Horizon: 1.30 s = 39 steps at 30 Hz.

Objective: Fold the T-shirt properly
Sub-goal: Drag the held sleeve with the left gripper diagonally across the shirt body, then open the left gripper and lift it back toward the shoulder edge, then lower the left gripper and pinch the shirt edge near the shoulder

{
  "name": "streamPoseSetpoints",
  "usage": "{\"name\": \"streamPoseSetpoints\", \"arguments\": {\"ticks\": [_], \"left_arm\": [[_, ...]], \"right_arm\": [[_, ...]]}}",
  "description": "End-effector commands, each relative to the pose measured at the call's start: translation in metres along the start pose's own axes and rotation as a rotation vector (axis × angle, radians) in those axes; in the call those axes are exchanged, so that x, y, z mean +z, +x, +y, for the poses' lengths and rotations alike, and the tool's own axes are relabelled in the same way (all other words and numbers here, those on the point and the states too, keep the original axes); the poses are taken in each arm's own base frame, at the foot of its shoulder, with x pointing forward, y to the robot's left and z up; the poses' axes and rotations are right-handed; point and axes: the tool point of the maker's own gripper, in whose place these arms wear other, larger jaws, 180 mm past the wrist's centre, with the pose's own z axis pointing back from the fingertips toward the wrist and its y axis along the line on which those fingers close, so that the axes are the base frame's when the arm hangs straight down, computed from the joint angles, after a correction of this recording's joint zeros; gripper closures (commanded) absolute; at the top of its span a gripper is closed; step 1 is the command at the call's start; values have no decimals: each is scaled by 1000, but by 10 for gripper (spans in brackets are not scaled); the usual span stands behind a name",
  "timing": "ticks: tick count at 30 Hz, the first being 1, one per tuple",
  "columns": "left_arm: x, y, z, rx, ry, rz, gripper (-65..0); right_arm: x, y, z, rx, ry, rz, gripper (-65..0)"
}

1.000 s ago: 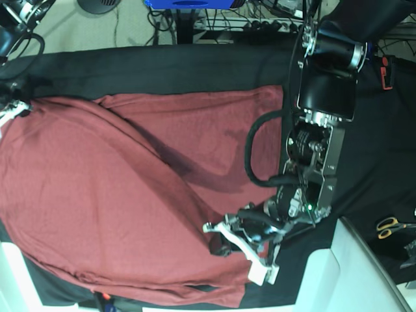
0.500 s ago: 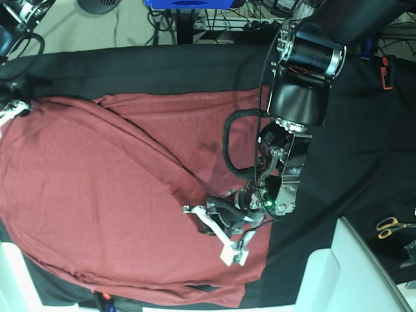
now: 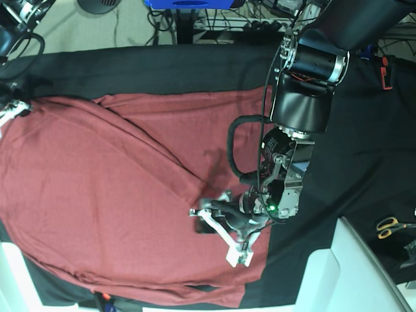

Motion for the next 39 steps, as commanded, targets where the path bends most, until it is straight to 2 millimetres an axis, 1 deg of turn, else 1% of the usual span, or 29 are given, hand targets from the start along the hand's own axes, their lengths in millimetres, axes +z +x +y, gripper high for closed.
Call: {"name": "streamPoseSetpoints", "arguments": {"ticks": [1,2,3,4,5,8,10,12,13,15,16,18,20,23,24,25,26,28,29,30,31,32,33,34,36,37,39], "left_arm": [[4,31,-6,-15,-15,-75,-456],[4,31,-5,-16,-13,-74,-525],[5,32,-1,-18,-7,-75,-581],[6,34,2,-19,-4,-79,-625],[8,38,2,-24,-3,-89,-650],[16,53,-3,-47,-11,-131,-650],[32,61,2,-46,-4,-183,-650],[52,60,2,-33,-3,-216,-650],[61,52,5,-20,5,-208,-650],[76,21,10,8,20,-156,-650],[83,-2,15,28,35,-119,-650],[99,-41,28,50,72,-71,-650],[119,-73,37,52,103,-44,-650],[143,-100,42,13,128,-29,-643],[150,-107,45,0,136,-26,-599],[155,-115,50,1,149,-23,-533],[158,-120,52,7,154,-24,-464],[167,-134,62,34,187,-25,-286],[173,-142,66,49,203,-18,-191],[176,-150,68,59,212,-8,-99],[179,-157,69,66,218,7,-23],[182,-163,70,76,222,17,0],[184,-170,68,96,215,29,0],[187,-177,65,127,201,37,0],[190,-185,59,196,165,38,0],[193,-186,59,235,158,30,0],[198,-192,65,312,158,23,0]], "right_arm": [[7,17,-6,7,-10,-42,-2],[7,17,-6,7,-10,-42,-2],[7,17,-6,7,-10,-42,-2],[7,17,-6,7,-10,-42,-2],[7,17,-6,7,-10,-42,-2],[7,17,-6,7,-10,-42,-2],[7,17,-6,7,-10,-42,-2],[7,18,-6,8,-10,-48,-2],[8,19,-6,7,-10,-51,-2],[9,21,-7,2,-13,-62,-2],[12,26,-8,11,-19,-76,-2],[19,34,-8,34,-36,-104,-2],[26,42,-3,57,-46,-138,-2],[43,61,0,101,-78,-205,-3],[48,64,-3,95,-89,-225,-5],[55,69,-9,75,-106,-251,-23],[59,70,-16,49,-116,-267,-54],[60,80,-23,-14,-111,-301,-189],[57,81,-28,-50,-102,-302,-284],[57,82,-37,-77,-103,-302,-390],[55,82,-43,-106,-94,-294,-480],[49,79,-46,-136,-77,-282,-548],[45,80,-50,-168,-63,-282,-600],[42,81,-54,-195,-50,-292,-615],[32,82,-57,-240,-22,-314,-596],[29,86,-58,-259,-10,-330,-579],[23,86,-60,-297,11,-342,-555]]}}
